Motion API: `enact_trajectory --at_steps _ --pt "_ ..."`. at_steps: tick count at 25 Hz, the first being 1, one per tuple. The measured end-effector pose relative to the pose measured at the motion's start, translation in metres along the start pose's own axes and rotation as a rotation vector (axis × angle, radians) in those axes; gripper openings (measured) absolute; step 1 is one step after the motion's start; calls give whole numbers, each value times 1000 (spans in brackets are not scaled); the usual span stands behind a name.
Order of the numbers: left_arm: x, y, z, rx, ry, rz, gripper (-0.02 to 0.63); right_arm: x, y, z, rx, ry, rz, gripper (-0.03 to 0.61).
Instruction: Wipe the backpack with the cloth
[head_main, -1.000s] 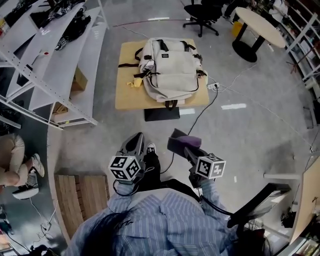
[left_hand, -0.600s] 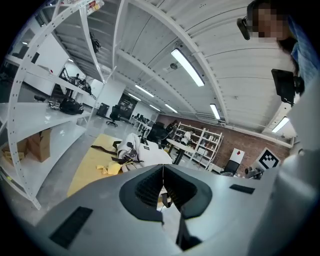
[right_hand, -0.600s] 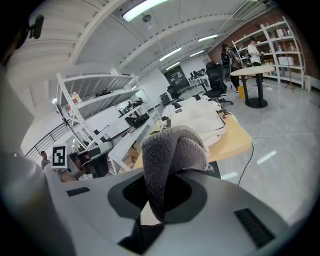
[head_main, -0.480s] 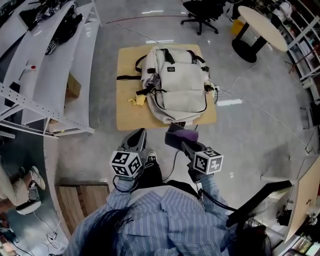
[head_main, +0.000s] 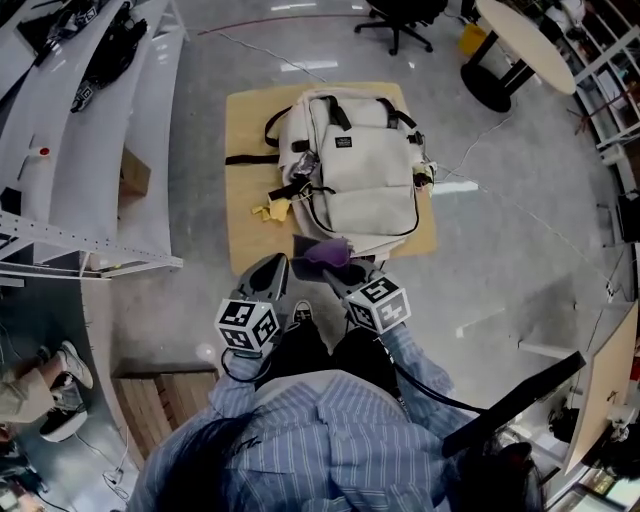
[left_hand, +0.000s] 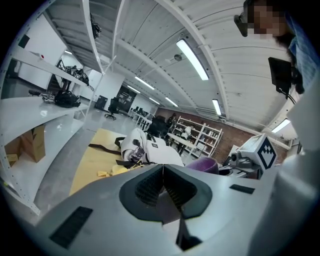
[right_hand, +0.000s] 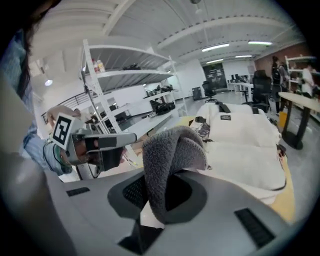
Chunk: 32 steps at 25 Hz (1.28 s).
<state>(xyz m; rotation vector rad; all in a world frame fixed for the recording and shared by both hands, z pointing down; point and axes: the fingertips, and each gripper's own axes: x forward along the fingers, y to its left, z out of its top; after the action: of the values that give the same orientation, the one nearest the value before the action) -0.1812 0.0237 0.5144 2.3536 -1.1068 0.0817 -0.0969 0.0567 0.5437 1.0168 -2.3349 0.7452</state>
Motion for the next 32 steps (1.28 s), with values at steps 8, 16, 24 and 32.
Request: enact_trajectory --at_steps 8,16,24,32 --pt "19 -4 2 -2 -13 70 5 23 -27 -18 -124 110 32 49" --pt "43 -36 -3 -77 -86 230 5 -24 -94 -42 -184 177 74 49" --pt "75 -91 -10 -98 -124 302 5 -77 -170 -65 -206 206 90 49" --pt "94 -132 -18 -100 -143 359 5 -120 -238 -86 -214 219 63 49"
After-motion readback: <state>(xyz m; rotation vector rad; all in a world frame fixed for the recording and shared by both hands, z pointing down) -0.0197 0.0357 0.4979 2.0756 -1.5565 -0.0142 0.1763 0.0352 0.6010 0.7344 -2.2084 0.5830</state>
